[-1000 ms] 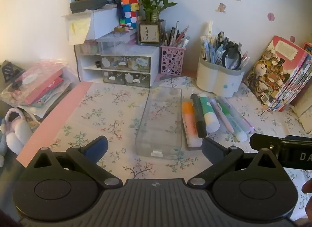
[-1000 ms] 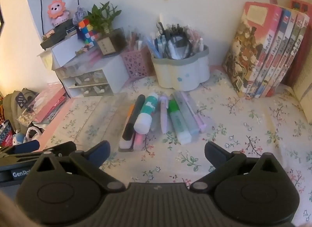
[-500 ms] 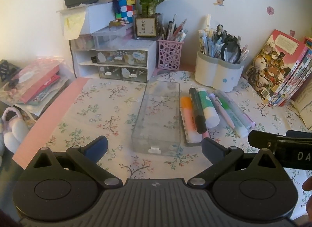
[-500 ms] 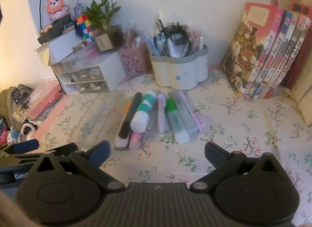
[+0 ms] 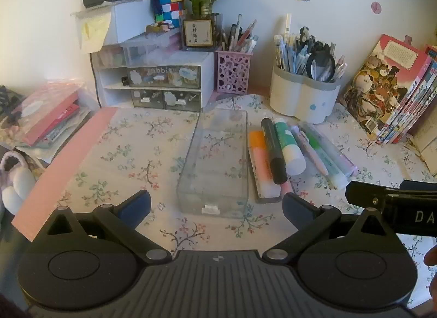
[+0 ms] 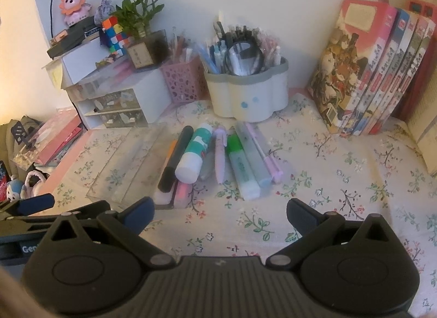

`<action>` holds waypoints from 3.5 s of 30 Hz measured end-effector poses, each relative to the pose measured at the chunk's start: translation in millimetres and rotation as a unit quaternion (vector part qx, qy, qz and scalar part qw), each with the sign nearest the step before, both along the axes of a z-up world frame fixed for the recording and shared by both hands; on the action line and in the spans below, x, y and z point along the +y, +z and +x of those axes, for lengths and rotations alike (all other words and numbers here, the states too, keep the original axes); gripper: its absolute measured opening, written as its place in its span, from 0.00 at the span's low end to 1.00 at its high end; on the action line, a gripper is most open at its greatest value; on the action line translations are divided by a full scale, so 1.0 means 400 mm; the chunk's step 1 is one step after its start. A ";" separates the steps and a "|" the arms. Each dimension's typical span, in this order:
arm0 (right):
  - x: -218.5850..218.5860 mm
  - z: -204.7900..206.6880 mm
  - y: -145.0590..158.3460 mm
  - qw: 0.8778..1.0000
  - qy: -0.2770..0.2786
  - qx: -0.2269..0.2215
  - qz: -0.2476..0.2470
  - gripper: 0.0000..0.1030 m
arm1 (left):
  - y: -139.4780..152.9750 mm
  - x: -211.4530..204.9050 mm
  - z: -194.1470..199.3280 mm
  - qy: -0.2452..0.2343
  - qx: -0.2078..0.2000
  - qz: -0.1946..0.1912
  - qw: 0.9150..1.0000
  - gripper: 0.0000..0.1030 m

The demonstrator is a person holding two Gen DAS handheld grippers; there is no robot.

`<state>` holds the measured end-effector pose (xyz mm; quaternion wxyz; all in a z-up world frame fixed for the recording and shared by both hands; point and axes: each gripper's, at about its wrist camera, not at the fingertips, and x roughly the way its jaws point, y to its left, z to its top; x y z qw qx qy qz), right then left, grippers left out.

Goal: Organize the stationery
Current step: 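Move the left gripper toward the clear plastic box, then close the left gripper on the box edge while the right gripper grasps the white glue stick, then carry the glue stick with the right gripper and lay it in the box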

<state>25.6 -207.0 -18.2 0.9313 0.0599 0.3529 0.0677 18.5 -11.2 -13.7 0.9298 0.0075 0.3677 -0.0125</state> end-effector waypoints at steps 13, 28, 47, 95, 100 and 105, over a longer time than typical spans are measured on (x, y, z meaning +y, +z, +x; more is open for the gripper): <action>-0.011 -0.002 -0.001 1.000 -0.006 0.002 0.004 0.71 | -0.001 -0.015 0.001 -0.008 -0.008 0.007 1.000 0.95; -0.026 0.018 -0.015 1.000 -0.004 0.008 0.015 0.71 | -0.050 -0.020 0.032 -0.011 0.000 0.018 1.000 0.95; -0.041 0.116 -0.017 1.000 0.008 0.015 0.023 0.62 | -0.131 -0.009 0.085 -0.023 -0.008 0.020 0.999 0.91; -0.053 0.331 -0.087 0.930 0.018 0.118 0.348 0.00 | -0.197 -0.004 0.089 -0.036 -0.066 0.011 0.997 0.70; 0.071 0.349 -0.043 0.938 0.040 0.138 0.316 0.00 | -0.198 -0.004 0.088 -0.036 -0.066 0.012 0.997 0.70; 0.167 0.400 -0.059 0.953 0.040 0.179 0.242 0.00 | -0.198 -0.002 0.088 -0.037 -0.067 0.011 0.997 0.70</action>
